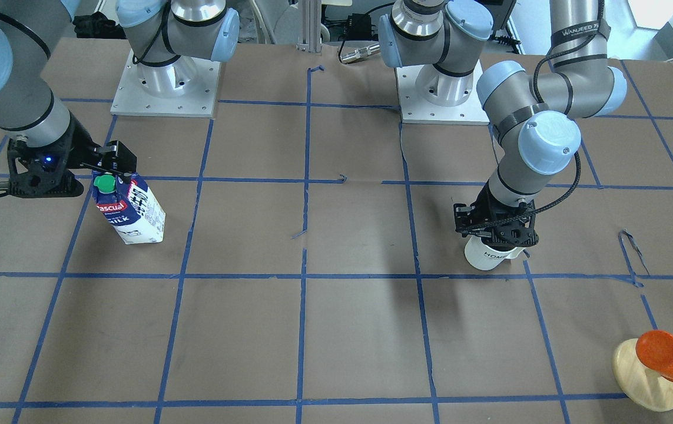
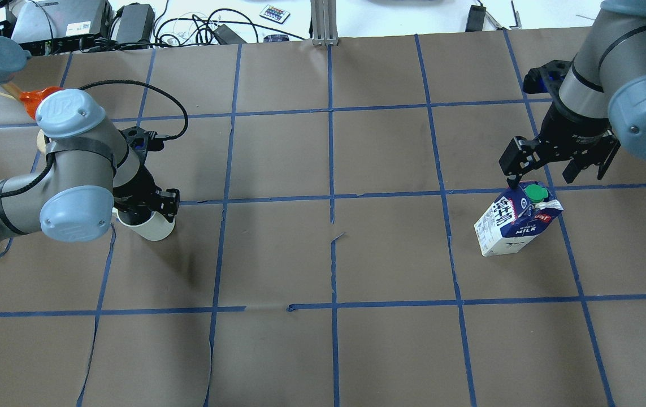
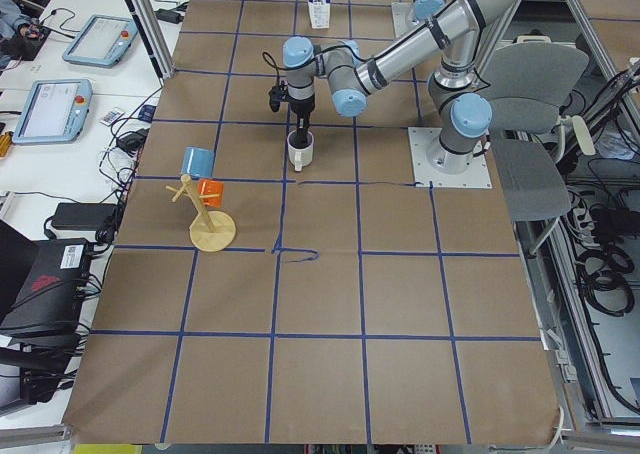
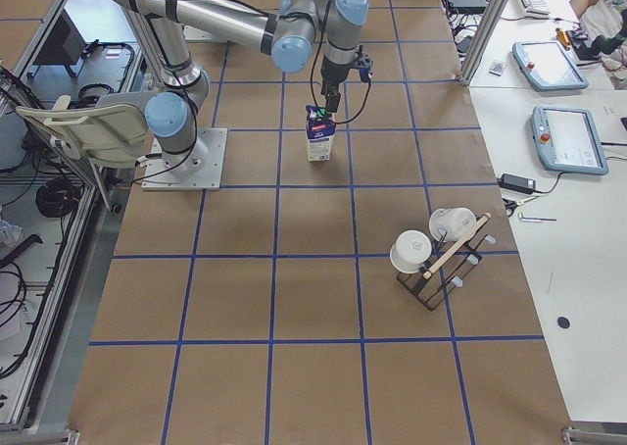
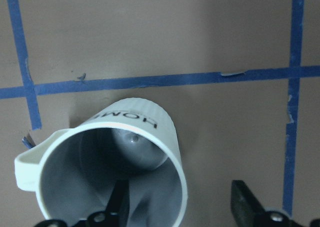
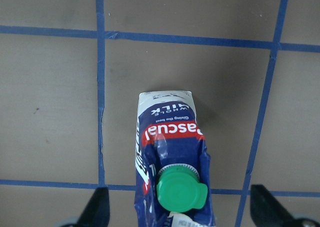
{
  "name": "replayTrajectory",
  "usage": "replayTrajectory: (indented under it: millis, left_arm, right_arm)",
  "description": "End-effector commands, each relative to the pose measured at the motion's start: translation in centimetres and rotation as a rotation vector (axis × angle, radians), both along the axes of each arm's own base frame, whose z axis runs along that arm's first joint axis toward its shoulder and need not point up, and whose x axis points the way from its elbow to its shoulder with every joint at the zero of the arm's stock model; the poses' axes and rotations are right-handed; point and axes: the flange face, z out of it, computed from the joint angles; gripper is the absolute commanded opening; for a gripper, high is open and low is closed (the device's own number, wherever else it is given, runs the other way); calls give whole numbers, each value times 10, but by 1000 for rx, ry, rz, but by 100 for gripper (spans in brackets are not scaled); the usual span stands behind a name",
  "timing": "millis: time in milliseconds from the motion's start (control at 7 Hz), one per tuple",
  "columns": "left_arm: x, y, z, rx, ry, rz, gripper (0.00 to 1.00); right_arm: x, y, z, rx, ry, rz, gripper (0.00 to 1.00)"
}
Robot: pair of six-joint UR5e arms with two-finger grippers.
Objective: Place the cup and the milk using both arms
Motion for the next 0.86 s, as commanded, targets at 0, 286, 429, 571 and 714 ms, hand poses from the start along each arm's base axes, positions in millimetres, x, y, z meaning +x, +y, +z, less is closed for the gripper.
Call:
replayTrajectory:
  millis: [0,286,429,571,714]
  left_arm:
    - [-3,-5,4,-44,-8,-4,0]
    - [-18,-9,13,-73,-6,34,0]
    - [-46,-15,24,-103,-8,73,0]
    - [-83,-23,36,-131,8,113,0]
    - [-122,-39,55,-169,59,183,0]
  right_arm:
    - [0,4,-20,11,0,-1,100]
    - [0,6,-24,30,-2,-4,96]
    - [0,7,-27,35,-3,-4,93]
    - [0,7,-26,30,-2,-4,89]
    - [-3,7,-27,35,-3,-10,85]
